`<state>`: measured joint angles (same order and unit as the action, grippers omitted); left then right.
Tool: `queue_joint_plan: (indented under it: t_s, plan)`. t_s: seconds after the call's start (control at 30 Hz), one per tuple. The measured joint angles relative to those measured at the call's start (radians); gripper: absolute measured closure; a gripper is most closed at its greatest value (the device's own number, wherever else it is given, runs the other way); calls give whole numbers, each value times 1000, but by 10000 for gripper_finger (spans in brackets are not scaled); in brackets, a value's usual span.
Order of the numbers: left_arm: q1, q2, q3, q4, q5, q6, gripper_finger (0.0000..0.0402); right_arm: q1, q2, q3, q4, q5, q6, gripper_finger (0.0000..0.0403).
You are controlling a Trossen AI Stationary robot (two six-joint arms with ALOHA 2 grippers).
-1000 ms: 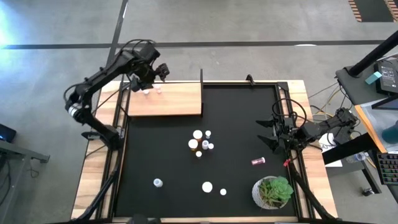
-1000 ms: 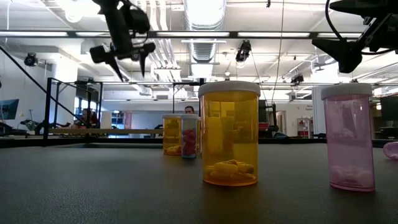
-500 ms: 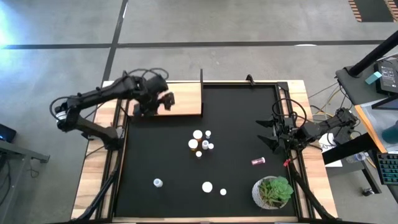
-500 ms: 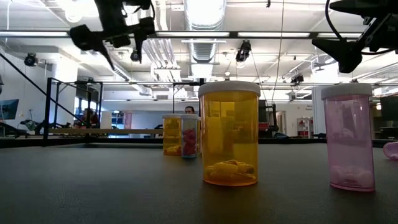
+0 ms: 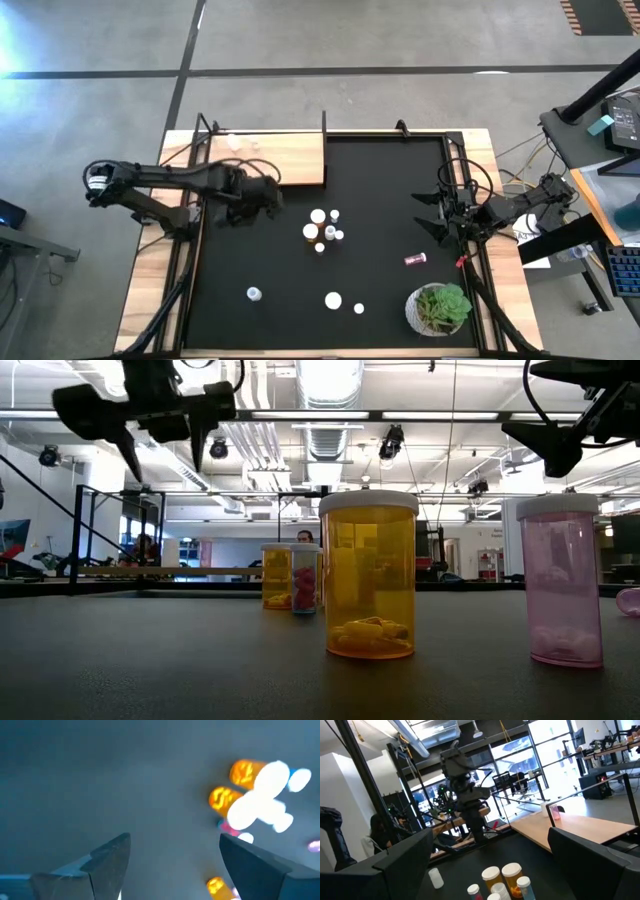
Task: Pick and place medicine bottles onto shelf by color
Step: Put the bottom white pill bottle on the shelf aligned with the other white pill bottle
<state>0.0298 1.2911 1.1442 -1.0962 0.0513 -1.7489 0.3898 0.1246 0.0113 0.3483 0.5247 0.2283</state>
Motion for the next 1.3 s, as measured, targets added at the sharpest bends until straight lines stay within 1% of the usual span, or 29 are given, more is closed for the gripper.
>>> queue_joint_plan:
  t_s: [0.2, 0.37, 0.5, 0.67, 0.77, 0.9, 1.13, 1.3]
  plan:
    - [-93, 3, 0, 23, 3, -58, 113, 0, 1, 0, 0, 0, 0, 19]
    - [-137, 3, 0, 23, 1, -96, 113, 0, 1, 0, 0, 0, 0, 19]
    - [-157, 17, 0, 25, -9, -238, 113, 0, 1, 0, 0, 0, 0, 19]
    - [-182, 72, -2, 40, -10, -367, 113, 0, 1, 0, 0, 0, 0, 19]
    - [-215, 115, -1, 42, 22, -418, 113, 0, 1, 0, 0, 0, 0, 19]
    - [-266, 177, 6, 44, 59, -476, 113, 0, 1, 0, 0, 0, 0, 19]
    - [-383, 232, 10, 49, 101, -627, 113, 0, 1, 0, 0, 0, 0, 19]
    - [-485, 253, 10, 75, 105, -782, 113, 0, 1, 0, 0, 0, 0, 19]
